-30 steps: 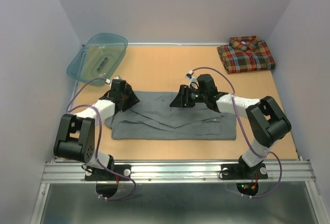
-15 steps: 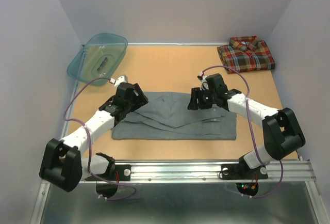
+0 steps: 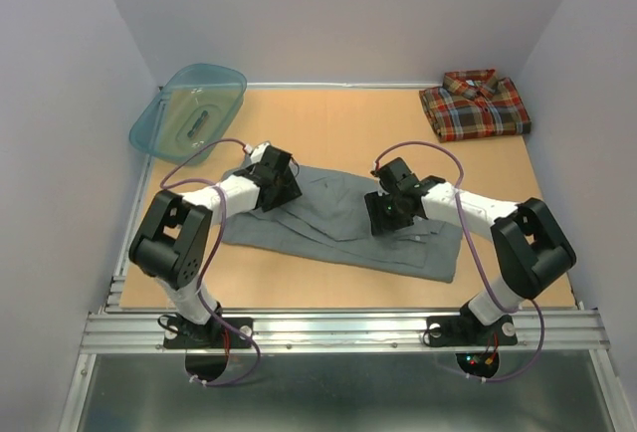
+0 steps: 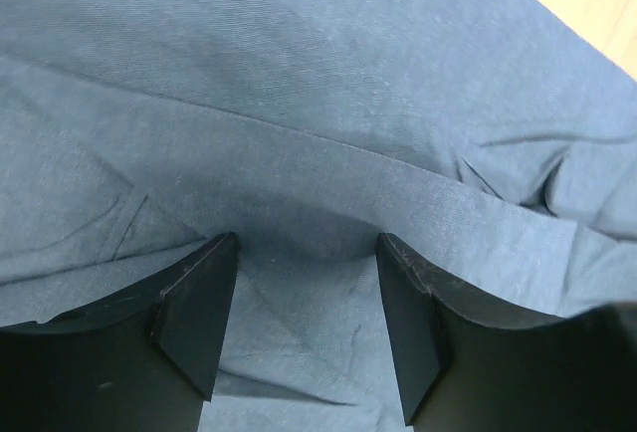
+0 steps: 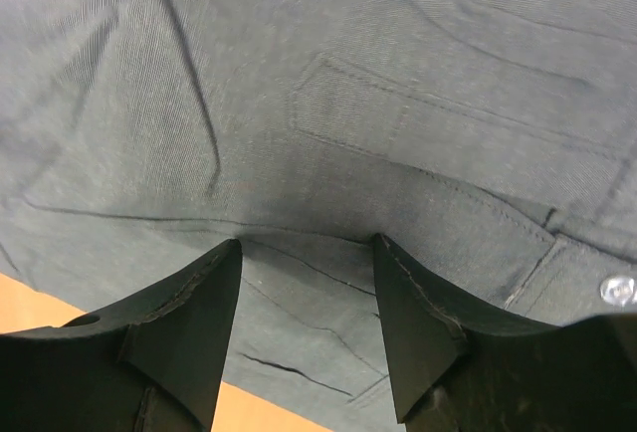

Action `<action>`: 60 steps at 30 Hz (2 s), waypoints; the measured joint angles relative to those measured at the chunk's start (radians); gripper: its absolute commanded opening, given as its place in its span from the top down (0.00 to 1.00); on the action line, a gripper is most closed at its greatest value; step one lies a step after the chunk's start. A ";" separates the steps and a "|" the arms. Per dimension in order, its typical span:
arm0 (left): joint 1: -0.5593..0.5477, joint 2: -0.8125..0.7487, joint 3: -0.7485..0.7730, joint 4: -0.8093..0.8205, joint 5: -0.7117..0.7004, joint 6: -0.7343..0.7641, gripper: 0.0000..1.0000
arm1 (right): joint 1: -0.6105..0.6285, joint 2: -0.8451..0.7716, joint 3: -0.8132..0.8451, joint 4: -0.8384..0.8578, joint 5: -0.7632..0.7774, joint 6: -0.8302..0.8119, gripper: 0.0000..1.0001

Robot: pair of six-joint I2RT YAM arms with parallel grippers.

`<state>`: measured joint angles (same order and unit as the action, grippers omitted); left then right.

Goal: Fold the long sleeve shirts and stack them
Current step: Fold the shirt

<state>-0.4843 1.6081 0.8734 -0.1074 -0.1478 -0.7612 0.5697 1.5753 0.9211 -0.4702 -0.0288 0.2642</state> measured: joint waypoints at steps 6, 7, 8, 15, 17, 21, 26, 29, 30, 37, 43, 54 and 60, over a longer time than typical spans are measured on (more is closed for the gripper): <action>0.000 0.210 0.244 -0.018 0.000 0.054 0.28 | 0.032 0.031 0.005 -0.037 0.003 0.027 0.39; 0.000 0.253 0.298 -0.019 -0.003 0.067 0.27 | 0.042 0.033 0.006 -0.040 -0.006 0.040 0.39; 0.000 0.292 0.354 -0.026 -0.003 0.076 0.27 | 0.048 0.034 0.008 -0.043 -0.014 0.047 0.39; 0.010 0.581 0.766 -0.058 0.007 0.177 0.23 | 0.143 0.120 0.100 -0.040 -0.161 0.137 0.39; 0.014 0.640 0.852 -0.057 0.020 0.203 0.23 | 0.170 0.154 0.132 -0.009 -0.221 0.164 0.39; 0.018 0.739 1.003 -0.048 0.066 0.265 0.18 | 0.189 0.195 0.170 0.030 -0.288 0.202 0.39; 0.025 0.794 1.072 0.003 0.109 0.321 0.12 | 0.189 0.168 0.176 0.023 -0.278 0.215 0.39; 0.031 0.767 1.036 0.021 0.122 0.341 0.11 | 0.177 0.100 0.176 0.010 -0.242 0.216 0.39; 0.034 0.746 1.014 0.021 0.123 0.346 0.11 | 0.168 0.078 0.176 0.008 -0.235 0.220 0.41; 0.056 0.421 0.832 0.000 0.080 0.346 0.12 | -0.087 -0.044 0.189 0.012 -0.233 0.226 0.55; 0.044 0.056 0.531 0.014 0.050 0.300 0.12 | -0.183 0.027 0.198 0.027 -0.275 0.210 0.61; -0.044 0.030 0.152 -0.025 0.077 0.211 0.12 | -0.170 0.066 0.026 0.136 -0.340 0.258 0.61; -0.042 0.135 0.160 0.028 0.079 0.214 0.12 | -0.113 0.061 -0.050 0.175 -0.328 0.319 0.61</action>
<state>-0.5262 1.7428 1.0336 -0.0792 -0.0685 -0.5476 0.4564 1.6367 0.8711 -0.2947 -0.3565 0.5827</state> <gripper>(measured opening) 0.877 0.392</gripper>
